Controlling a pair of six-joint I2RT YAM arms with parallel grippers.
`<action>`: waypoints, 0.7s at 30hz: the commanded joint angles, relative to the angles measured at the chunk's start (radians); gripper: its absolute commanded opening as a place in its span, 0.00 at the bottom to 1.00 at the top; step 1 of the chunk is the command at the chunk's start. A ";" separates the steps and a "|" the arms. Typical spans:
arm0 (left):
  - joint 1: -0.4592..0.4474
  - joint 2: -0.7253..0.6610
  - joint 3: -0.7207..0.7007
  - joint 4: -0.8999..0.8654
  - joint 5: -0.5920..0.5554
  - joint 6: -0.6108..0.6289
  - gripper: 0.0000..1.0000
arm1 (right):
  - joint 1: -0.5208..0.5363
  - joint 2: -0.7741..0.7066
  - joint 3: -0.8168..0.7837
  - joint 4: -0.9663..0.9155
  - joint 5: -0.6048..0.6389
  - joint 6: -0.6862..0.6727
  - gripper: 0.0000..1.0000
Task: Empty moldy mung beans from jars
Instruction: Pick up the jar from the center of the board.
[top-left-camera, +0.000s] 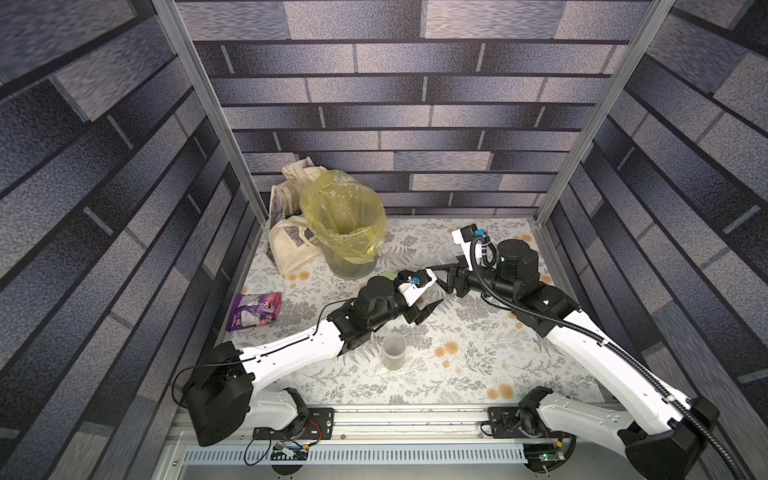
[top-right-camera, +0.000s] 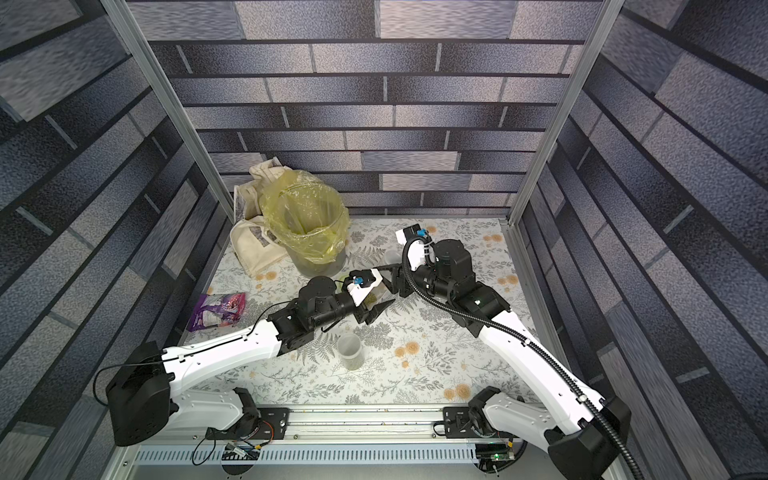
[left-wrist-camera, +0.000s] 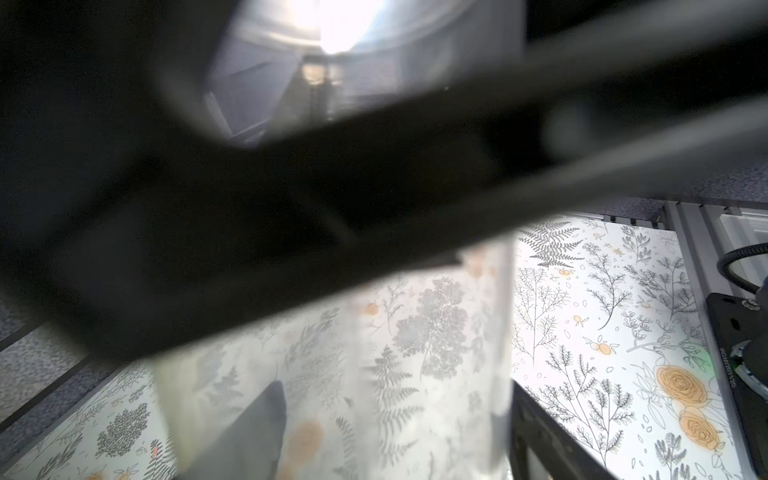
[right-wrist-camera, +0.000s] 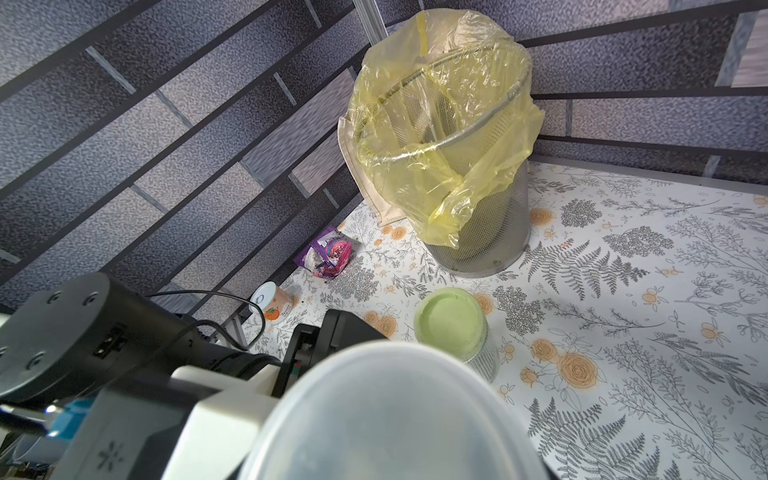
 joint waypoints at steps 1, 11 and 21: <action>-0.002 0.002 0.031 0.017 0.022 -0.002 0.77 | 0.006 -0.025 0.008 0.012 -0.052 0.025 0.52; 0.009 0.002 0.026 0.012 0.038 -0.020 0.50 | 0.005 -0.024 0.001 0.061 -0.071 0.078 0.53; 0.045 -0.024 -0.011 0.070 0.093 -0.083 0.49 | 0.006 -0.022 -0.053 0.087 -0.077 0.096 0.53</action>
